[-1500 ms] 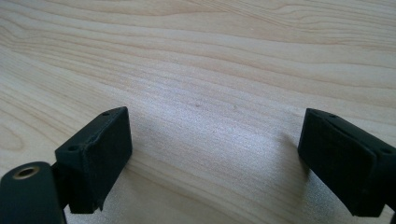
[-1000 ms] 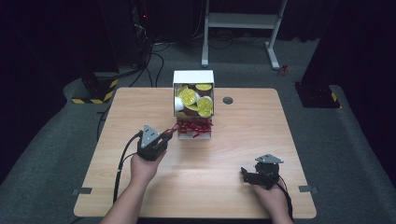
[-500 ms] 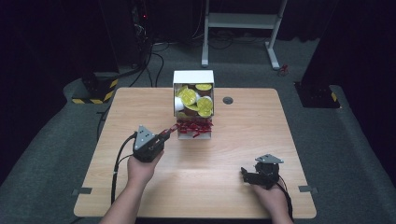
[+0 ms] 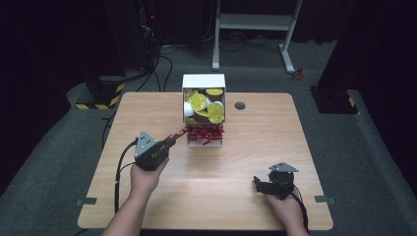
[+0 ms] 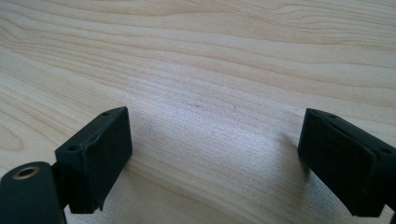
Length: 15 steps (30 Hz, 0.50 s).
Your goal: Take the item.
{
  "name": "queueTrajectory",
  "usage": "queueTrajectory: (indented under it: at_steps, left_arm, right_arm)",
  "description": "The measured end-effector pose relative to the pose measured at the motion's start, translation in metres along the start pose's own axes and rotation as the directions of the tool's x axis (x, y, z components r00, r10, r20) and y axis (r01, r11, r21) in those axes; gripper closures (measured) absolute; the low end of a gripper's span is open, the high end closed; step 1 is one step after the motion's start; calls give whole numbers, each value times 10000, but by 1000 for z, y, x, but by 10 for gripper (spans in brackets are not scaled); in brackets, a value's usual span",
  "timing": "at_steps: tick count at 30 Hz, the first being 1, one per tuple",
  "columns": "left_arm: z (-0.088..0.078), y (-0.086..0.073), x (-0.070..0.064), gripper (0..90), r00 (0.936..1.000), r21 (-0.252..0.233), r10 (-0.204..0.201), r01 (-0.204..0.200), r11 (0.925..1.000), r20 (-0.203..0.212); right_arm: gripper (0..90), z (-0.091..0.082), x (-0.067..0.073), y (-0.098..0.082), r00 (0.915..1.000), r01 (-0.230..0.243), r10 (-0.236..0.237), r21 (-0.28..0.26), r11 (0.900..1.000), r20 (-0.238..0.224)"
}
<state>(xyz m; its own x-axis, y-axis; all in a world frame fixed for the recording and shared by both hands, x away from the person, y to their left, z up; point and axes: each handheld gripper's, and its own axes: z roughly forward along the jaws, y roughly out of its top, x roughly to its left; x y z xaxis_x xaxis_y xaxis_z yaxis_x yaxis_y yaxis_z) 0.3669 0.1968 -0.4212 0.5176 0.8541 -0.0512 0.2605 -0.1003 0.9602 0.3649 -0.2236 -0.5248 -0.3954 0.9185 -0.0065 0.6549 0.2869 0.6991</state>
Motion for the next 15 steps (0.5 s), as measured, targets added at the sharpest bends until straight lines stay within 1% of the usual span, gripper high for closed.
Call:
queueTrajectory:
  at_steps: [12, 15]
  left_arm:
    - [-4, 3, -2, 863, 9999, -24, 110, -110, 9999, 99]
    - [-6, 3, 0, 864, 9999, 5, 67, -67, 10000, 94]
  right_arm:
    - [98, 0, 0, 0, 10000, -24, 24, 25, 10000, -20]
    - [98, 0, 0, 0, 10000, -27, 27, 25, 10000, -21]
